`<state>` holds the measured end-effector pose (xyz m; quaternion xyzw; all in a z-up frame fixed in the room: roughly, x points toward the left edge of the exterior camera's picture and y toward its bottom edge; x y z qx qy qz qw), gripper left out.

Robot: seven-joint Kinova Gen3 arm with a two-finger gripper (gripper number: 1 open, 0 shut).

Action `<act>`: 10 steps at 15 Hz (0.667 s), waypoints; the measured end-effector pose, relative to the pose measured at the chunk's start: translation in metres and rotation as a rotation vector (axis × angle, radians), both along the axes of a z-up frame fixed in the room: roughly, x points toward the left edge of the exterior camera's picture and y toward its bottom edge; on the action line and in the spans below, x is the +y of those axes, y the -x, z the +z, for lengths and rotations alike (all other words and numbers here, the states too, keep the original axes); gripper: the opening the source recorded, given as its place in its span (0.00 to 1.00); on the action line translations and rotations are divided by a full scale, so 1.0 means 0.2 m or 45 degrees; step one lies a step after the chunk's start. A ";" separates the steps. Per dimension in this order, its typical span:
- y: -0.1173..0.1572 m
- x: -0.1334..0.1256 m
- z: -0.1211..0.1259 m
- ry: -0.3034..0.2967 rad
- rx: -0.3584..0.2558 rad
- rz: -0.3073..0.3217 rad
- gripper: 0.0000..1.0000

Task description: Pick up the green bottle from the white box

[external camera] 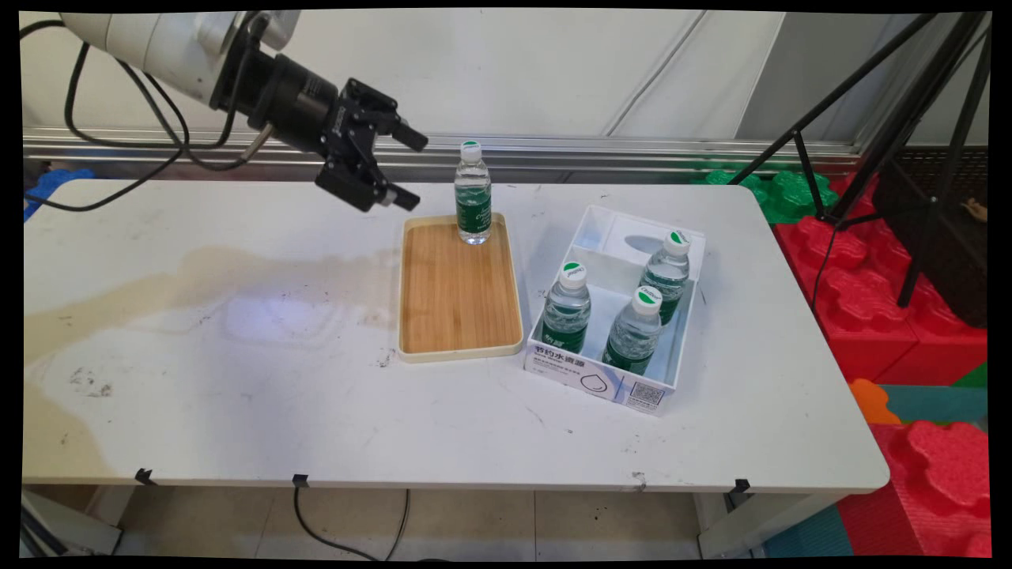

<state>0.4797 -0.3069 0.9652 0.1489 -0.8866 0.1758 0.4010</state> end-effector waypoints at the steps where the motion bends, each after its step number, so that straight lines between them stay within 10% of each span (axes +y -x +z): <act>1: 0.02 0.02 -0.01 -0.008 0.003 -0.005 1.00; 10: 0.28 0.01 -0.19 -0.073 0.010 -0.031 1.00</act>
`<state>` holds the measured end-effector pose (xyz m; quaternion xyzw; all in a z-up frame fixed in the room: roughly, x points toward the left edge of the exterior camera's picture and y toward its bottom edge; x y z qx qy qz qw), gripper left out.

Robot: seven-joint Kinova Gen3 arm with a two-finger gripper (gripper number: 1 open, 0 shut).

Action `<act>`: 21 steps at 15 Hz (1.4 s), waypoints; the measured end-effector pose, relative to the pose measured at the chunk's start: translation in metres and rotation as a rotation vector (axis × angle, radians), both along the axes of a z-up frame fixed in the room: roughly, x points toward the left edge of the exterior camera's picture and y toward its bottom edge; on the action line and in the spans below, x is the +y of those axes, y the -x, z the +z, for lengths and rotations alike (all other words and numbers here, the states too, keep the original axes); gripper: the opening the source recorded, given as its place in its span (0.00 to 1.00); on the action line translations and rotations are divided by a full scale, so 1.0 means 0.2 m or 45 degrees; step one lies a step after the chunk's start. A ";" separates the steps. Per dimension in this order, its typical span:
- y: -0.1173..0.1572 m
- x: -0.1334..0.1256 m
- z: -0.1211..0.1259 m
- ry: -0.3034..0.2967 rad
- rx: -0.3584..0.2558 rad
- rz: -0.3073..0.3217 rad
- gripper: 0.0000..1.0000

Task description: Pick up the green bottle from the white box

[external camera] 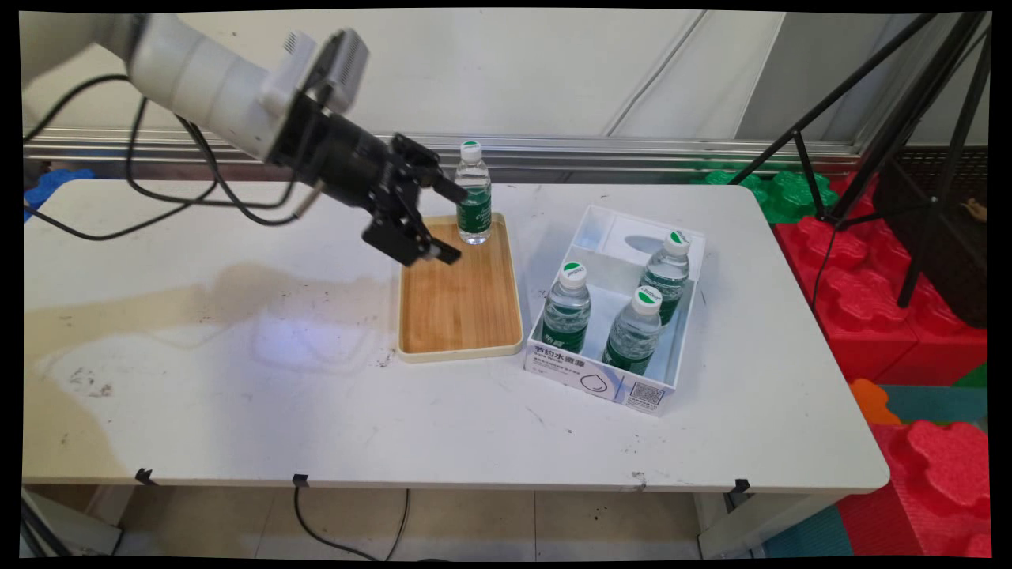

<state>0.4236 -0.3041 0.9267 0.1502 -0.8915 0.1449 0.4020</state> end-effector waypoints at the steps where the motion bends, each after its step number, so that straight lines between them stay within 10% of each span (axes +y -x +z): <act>1: 0.03 -0.01 -0.03 -0.005 -0.003 0.000 1.00; 21: 0.59 -0.27 -0.52 -0.106 -0.044 -0.007 1.00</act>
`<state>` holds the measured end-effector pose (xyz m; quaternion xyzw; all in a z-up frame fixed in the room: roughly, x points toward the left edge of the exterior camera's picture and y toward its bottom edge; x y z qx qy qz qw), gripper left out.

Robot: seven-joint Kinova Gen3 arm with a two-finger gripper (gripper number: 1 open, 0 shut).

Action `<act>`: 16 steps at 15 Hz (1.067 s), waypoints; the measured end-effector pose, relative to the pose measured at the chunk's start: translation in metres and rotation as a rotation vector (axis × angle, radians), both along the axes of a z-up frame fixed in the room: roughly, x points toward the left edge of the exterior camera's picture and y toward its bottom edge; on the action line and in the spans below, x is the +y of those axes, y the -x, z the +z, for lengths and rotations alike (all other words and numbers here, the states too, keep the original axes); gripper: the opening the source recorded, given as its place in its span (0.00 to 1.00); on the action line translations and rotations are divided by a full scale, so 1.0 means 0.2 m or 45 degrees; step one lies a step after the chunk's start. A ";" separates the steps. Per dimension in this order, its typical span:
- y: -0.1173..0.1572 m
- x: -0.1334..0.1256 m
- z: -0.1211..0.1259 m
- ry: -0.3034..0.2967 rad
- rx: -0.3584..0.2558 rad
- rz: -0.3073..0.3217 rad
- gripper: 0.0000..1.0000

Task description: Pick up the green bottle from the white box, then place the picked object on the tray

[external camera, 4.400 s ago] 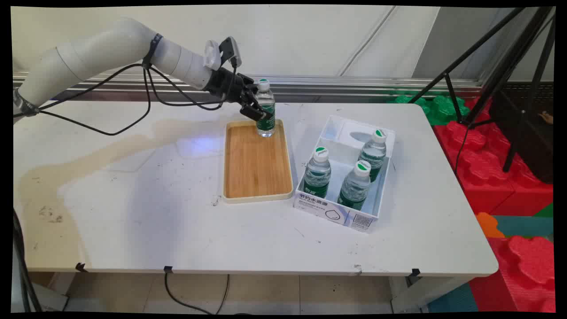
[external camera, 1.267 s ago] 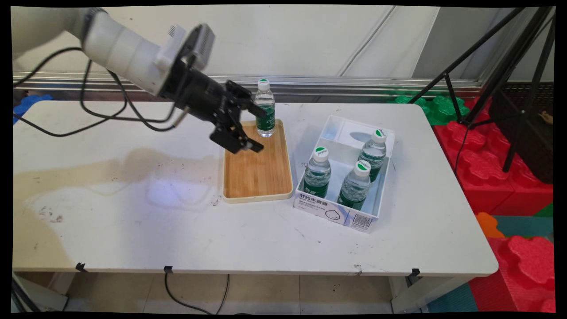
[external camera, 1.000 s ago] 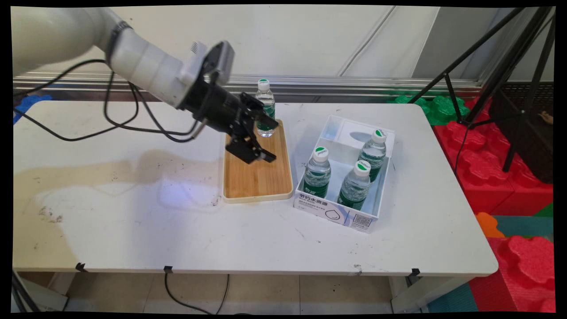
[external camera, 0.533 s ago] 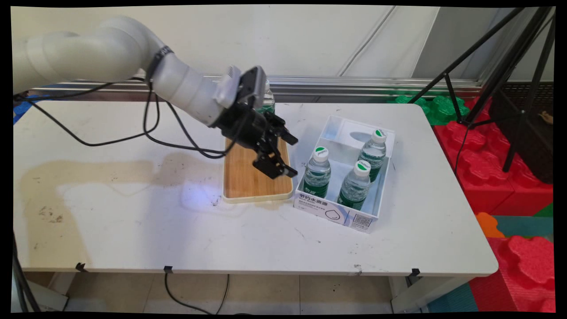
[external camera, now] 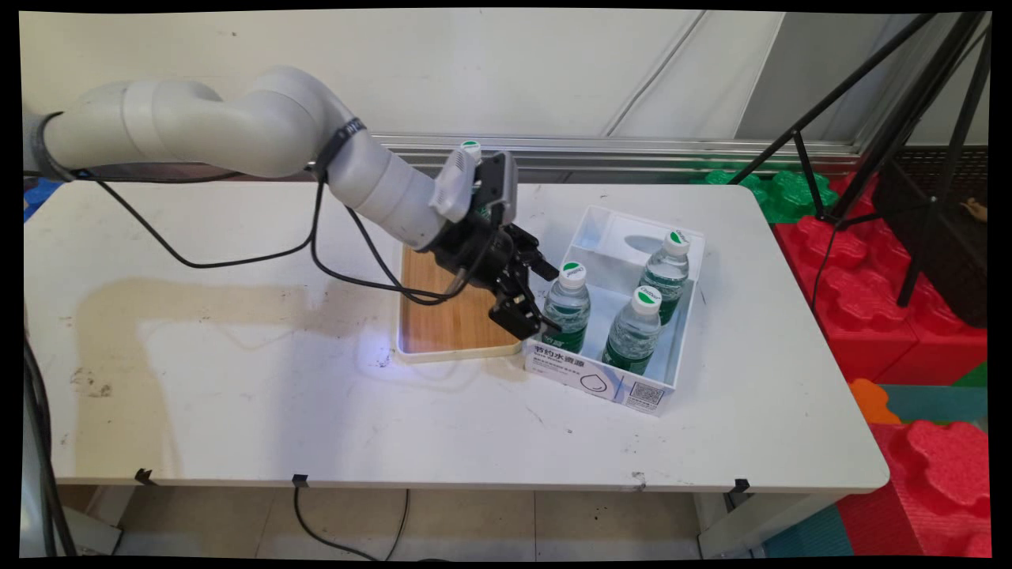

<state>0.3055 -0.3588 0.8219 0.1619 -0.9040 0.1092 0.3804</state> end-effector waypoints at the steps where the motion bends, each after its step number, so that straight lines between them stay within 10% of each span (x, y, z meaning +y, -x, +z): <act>1: 0.01 -0.01 -0.01 -0.001 0.000 -0.001 1.00; 11: 0.12 -0.07 -0.09 -0.001 0.017 0.007 1.00; 12: 0.12 -0.07 -0.09 -0.001 0.019 0.007 0.00; 16: 0.14 -0.09 -0.10 -0.001 0.024 0.009 0.00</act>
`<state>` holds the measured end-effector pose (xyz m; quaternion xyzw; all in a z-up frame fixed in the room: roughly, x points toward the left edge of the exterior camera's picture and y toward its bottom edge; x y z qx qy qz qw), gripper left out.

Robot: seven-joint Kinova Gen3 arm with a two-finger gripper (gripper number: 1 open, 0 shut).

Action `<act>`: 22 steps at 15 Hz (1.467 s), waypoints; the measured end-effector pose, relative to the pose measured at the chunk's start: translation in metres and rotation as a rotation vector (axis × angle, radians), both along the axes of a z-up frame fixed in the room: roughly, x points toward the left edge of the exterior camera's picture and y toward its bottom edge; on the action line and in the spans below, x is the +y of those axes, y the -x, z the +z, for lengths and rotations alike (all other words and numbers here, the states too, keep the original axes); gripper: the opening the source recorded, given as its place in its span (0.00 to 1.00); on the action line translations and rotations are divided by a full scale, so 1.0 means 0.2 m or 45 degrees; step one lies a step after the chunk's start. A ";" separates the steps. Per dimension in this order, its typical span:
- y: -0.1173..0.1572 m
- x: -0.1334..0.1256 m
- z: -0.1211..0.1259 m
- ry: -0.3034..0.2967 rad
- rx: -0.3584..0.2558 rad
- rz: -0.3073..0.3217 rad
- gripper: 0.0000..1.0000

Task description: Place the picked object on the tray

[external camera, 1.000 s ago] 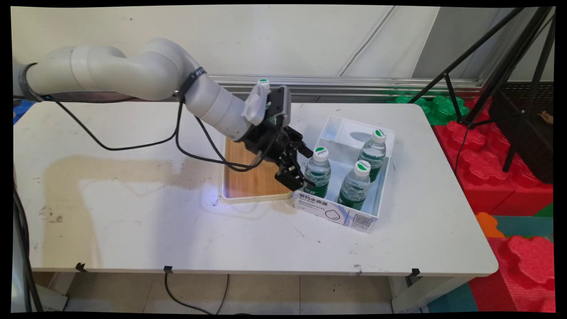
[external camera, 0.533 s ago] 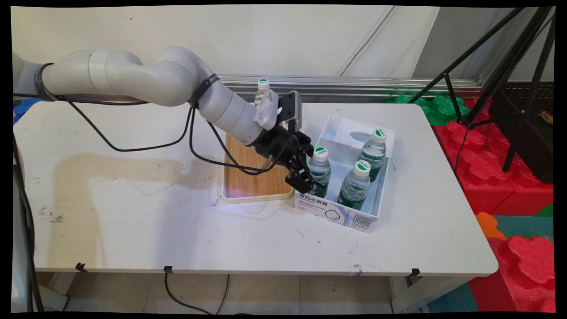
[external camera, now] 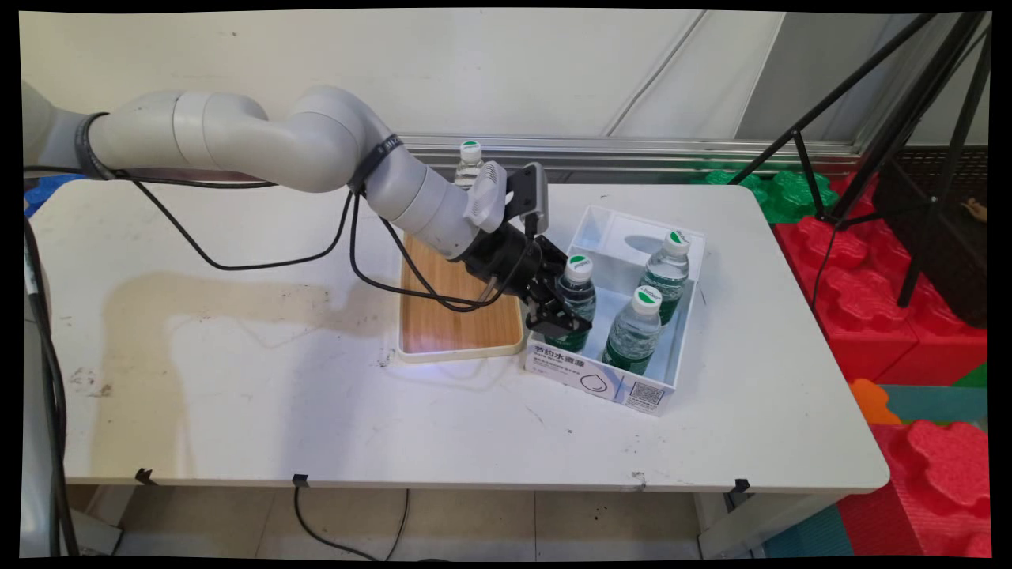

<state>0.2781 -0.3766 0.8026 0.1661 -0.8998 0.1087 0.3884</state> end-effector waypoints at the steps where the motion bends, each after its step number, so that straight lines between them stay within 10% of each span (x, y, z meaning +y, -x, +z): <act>1: 0.00 0.00 0.00 0.001 0.001 0.000 0.00; 22: -0.14 0.07 0.42 0.085 0.120 0.024 0.00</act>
